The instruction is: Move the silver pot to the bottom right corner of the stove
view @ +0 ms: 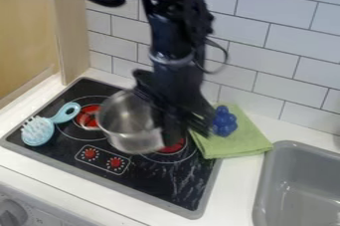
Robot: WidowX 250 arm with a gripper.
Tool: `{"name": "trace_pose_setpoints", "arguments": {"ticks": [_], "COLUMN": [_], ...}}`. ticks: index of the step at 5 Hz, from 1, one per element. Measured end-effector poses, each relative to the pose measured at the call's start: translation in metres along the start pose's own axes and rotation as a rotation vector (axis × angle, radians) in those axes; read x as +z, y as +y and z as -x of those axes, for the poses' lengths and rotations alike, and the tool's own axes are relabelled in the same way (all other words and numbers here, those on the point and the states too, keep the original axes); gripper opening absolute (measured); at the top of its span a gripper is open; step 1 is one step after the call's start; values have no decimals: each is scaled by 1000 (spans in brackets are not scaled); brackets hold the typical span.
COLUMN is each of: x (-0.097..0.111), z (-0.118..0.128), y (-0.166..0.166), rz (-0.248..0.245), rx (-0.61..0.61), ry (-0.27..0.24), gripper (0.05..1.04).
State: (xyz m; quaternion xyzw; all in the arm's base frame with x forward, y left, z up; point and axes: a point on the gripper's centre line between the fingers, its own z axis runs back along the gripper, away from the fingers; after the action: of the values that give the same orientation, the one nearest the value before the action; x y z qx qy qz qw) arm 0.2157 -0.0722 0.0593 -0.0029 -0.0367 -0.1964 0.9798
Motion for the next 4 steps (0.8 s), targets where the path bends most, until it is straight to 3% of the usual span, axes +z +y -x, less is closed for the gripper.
{"name": "trace_pose_setpoints", "arguments": {"ticks": [4], "x": [-39], "z": [5], "y": [-30], "rz": [16], "rx": [-90], "ry": [51], "gripper": [55]}}
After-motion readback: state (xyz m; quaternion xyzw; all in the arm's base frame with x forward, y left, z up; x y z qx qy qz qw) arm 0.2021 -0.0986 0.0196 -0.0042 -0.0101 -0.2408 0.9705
